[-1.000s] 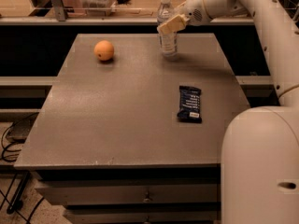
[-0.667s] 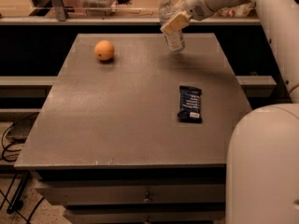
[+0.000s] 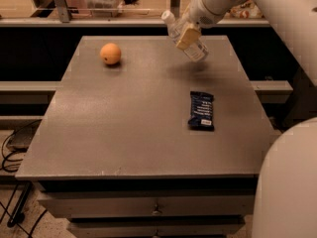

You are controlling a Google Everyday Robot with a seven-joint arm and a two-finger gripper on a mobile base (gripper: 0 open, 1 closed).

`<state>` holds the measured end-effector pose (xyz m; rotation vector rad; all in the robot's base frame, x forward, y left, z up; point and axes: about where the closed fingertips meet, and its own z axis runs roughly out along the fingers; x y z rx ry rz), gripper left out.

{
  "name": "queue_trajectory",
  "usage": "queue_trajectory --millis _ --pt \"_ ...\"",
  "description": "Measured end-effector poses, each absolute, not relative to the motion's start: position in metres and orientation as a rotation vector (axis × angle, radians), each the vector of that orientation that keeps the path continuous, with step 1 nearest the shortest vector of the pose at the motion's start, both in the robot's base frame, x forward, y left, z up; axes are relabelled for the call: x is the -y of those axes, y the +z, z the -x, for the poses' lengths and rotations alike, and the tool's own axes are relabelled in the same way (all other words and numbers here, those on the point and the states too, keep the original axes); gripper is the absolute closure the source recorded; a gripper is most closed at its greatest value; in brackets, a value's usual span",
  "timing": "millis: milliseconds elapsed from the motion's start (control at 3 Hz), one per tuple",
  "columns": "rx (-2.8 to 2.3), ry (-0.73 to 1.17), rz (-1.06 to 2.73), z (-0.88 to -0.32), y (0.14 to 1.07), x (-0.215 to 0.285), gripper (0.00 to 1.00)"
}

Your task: Knock blue plastic bottle over

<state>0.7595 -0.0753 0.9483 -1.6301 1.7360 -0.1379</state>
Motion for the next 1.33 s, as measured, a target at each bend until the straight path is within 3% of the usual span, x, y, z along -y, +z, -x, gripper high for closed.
queue_trajectory --millis 667,1000,1333 --pt "-1.781 -0.185 1.809 -0.723 0.905 0.064 0.17" --pt "-1.810 -0.124 1.822 -0.708 0.895 0.060 0.00" --pt "-1.844 -0.017 1.812 -0.692 0.886 0.059 0.00"
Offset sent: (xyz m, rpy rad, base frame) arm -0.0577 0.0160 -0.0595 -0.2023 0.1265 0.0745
